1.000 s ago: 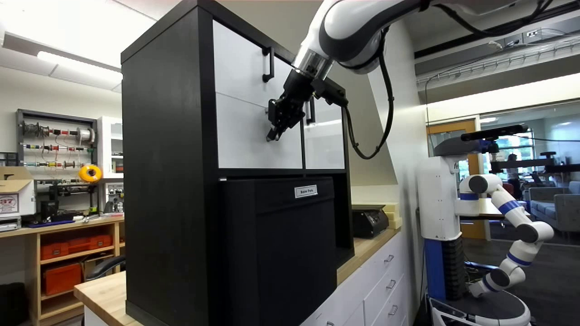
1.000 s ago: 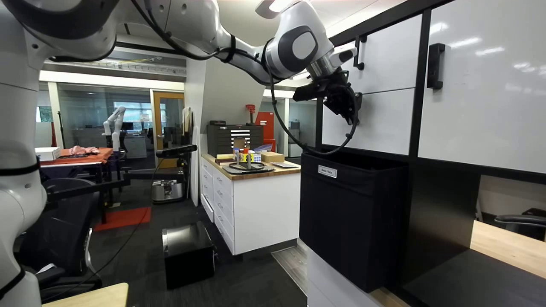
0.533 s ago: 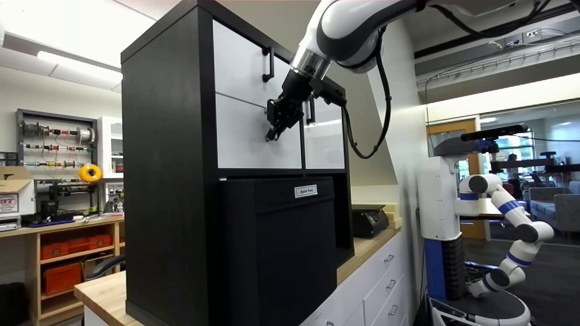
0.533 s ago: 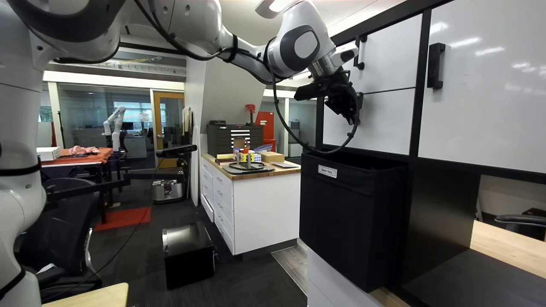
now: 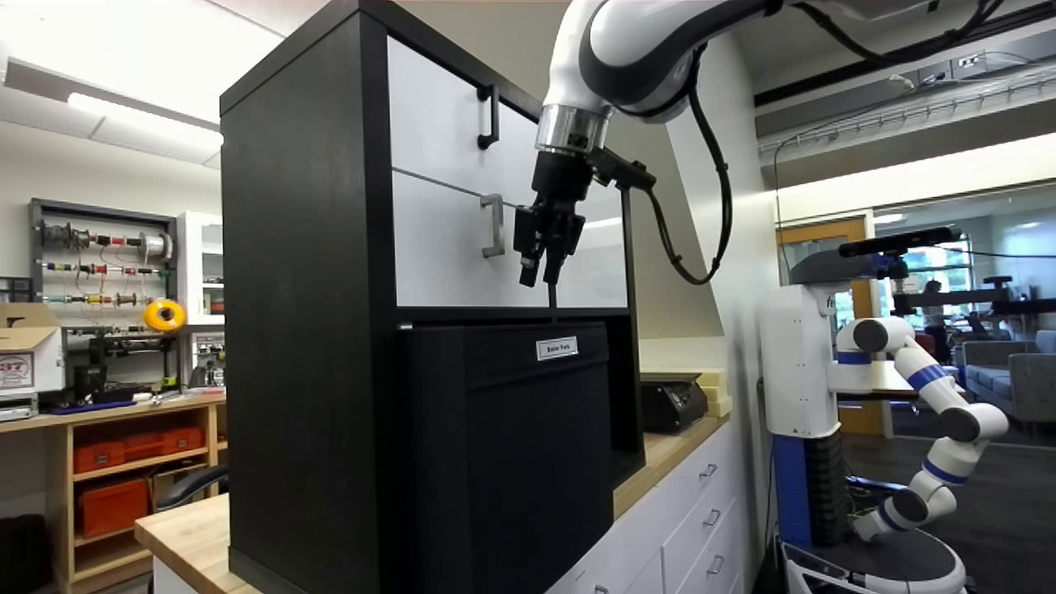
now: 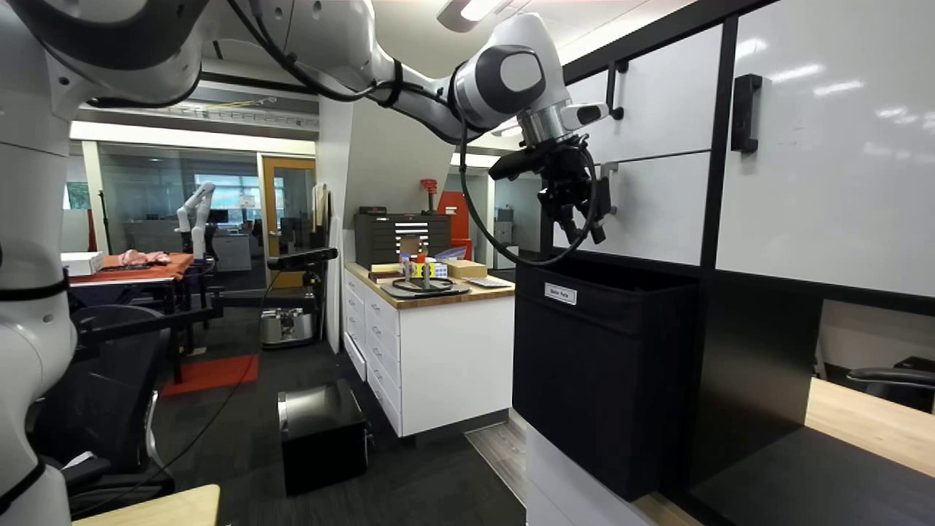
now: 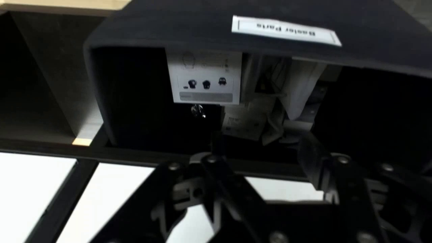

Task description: Close the open drawer

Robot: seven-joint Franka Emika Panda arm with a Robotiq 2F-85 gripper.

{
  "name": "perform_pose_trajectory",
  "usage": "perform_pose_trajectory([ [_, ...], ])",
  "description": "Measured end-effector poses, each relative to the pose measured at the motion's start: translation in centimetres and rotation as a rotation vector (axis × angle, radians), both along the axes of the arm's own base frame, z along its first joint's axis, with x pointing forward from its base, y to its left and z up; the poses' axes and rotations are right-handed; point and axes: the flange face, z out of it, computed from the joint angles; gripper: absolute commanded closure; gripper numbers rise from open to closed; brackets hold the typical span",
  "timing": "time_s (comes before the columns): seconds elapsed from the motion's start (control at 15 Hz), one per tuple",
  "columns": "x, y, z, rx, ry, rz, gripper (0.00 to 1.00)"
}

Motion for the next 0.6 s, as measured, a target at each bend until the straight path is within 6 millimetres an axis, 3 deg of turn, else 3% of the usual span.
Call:
perform_pose_trajectory([
  [0.13,-1.7,0.9,0.3,-0.017,0.087,0.001,0.01],
  [0.4,-6.2,2.4,0.7,-0.019,0.265,0.003,0.0],
  [0.6,-9.2,2.6,-0.2,0.012,0.372,-0.004,0.0],
])
